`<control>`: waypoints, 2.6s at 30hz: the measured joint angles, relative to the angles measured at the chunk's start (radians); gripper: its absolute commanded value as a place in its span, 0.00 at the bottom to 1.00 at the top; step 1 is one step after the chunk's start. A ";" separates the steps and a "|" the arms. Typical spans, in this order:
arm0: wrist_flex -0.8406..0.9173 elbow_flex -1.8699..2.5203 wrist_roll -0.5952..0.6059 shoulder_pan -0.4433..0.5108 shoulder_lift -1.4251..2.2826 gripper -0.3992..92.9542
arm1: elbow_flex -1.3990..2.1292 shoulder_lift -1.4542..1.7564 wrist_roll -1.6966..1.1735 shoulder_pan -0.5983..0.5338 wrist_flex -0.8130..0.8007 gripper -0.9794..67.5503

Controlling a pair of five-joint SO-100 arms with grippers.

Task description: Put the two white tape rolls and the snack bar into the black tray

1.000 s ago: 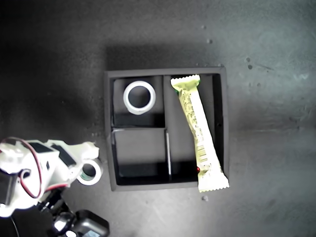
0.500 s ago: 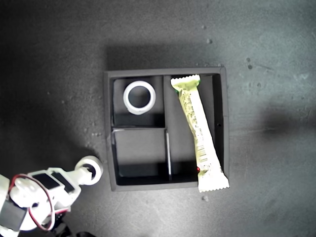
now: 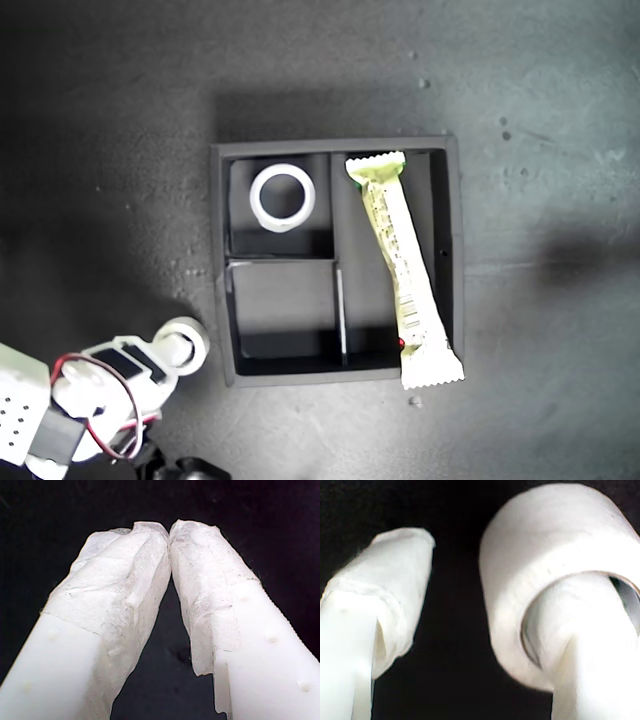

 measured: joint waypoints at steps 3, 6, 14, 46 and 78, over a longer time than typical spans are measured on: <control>-0.015 0.014 -0.044 -0.032 -0.015 0.01 | 0.038 0.003 0.008 -0.008 -0.028 0.01; -0.003 0.043 -0.057 -0.054 0.031 0.01 | 0.097 0.046 0.034 -0.011 -0.048 0.01; 0.258 0.032 0.094 -0.140 0.393 0.01 | 0.428 0.520 0.084 0.054 -0.077 0.01; 0.847 -1.572 0.334 -0.242 -0.695 0.01 | 0.765 0.646 0.127 0.067 -0.160 0.01; 0.848 -0.776 0.322 -0.348 0.078 0.01 | 0.769 0.646 0.127 0.117 -0.121 0.09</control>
